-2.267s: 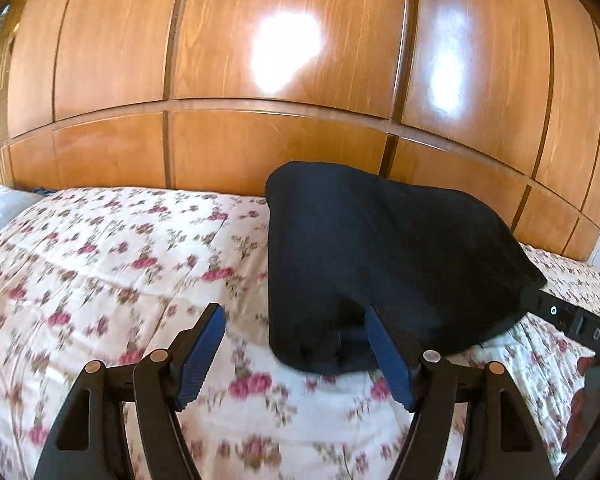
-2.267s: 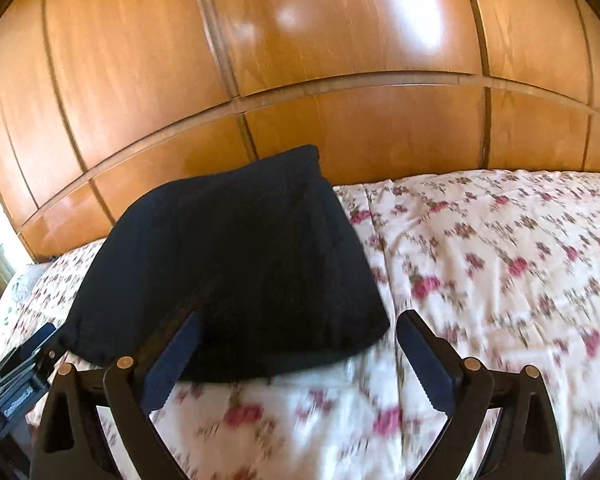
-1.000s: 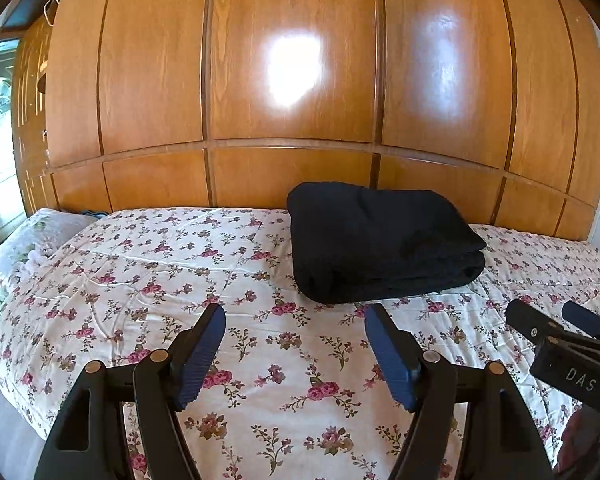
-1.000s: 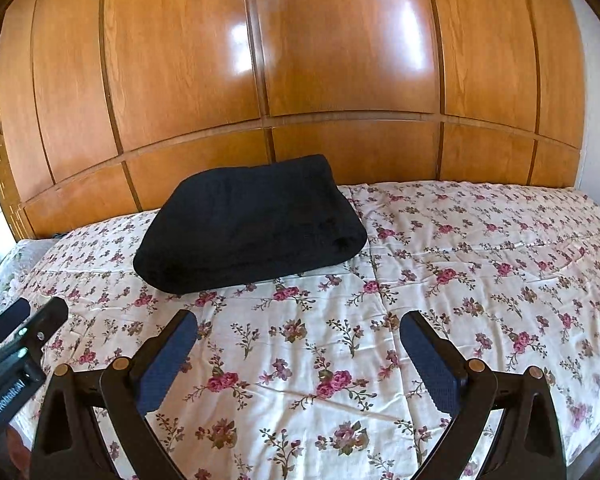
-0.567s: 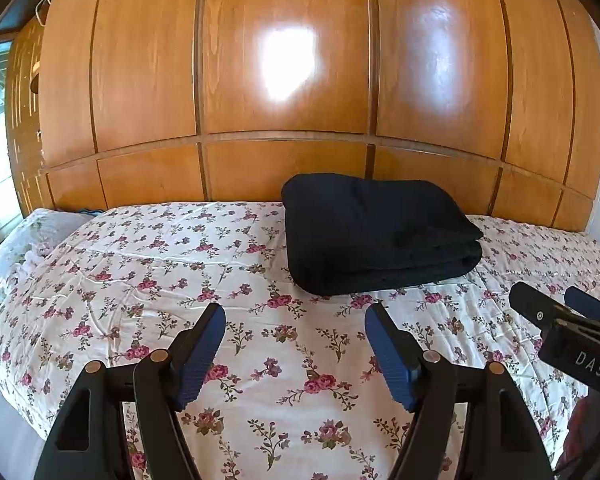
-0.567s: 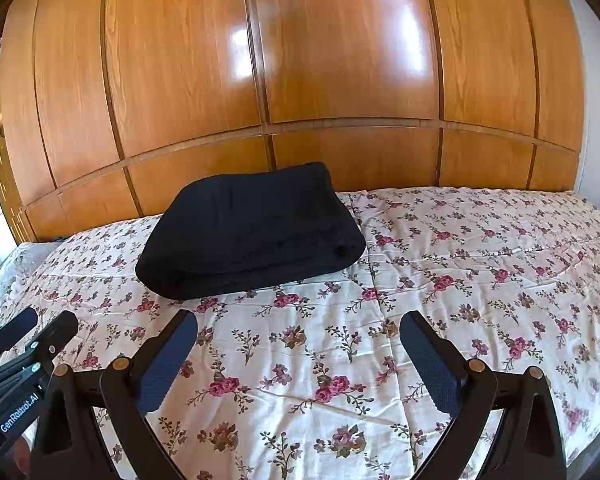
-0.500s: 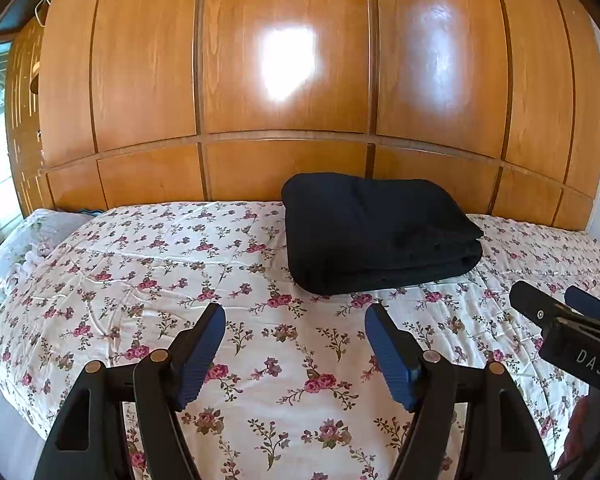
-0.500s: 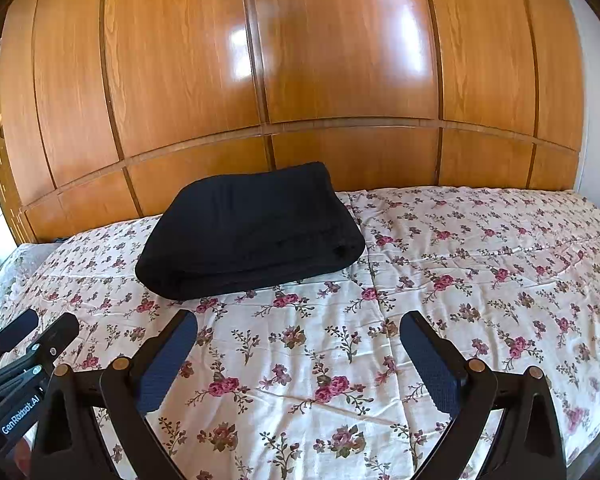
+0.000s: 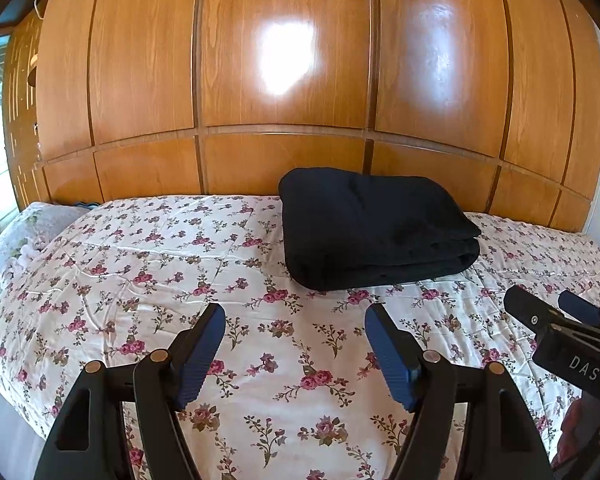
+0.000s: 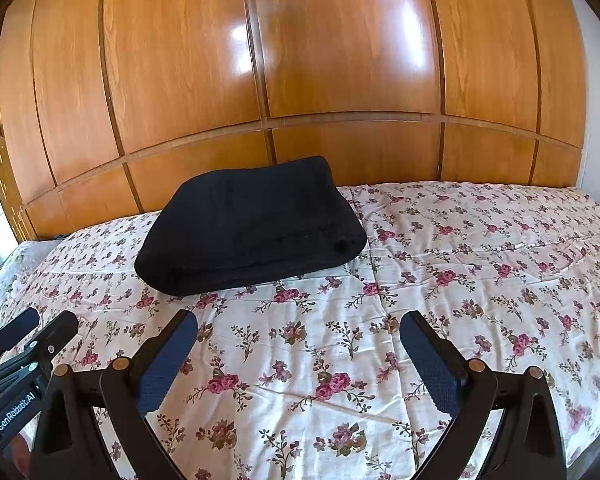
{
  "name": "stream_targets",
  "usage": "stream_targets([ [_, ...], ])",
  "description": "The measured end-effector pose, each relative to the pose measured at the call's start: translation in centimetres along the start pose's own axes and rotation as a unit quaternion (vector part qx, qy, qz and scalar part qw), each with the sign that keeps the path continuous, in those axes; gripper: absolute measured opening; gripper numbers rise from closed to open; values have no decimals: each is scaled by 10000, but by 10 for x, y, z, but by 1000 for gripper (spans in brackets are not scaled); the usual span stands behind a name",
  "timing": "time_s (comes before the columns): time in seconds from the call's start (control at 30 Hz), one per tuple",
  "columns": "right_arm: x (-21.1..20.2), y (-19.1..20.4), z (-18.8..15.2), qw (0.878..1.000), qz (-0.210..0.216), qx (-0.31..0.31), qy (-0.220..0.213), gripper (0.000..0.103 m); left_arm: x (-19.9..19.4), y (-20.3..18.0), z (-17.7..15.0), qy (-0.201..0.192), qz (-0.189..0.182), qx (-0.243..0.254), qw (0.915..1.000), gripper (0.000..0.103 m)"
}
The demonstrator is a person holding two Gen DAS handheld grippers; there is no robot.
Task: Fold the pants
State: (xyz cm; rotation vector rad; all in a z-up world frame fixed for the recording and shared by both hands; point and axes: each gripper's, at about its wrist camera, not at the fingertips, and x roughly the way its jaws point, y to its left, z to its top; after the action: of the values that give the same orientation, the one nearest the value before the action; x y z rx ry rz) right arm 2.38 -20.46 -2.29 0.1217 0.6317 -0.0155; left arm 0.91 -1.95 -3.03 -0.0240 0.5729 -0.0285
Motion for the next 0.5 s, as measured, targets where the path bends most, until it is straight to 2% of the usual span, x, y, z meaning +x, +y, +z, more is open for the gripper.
stream_targets([
  [0.27,1,0,0,10000,18,12,16,102,2,1,0,81,-41,-90,9999,73],
  [0.5,2,1,-1,10000,31,49,48,102,5,3,-2,99,66,-73,9999,73],
])
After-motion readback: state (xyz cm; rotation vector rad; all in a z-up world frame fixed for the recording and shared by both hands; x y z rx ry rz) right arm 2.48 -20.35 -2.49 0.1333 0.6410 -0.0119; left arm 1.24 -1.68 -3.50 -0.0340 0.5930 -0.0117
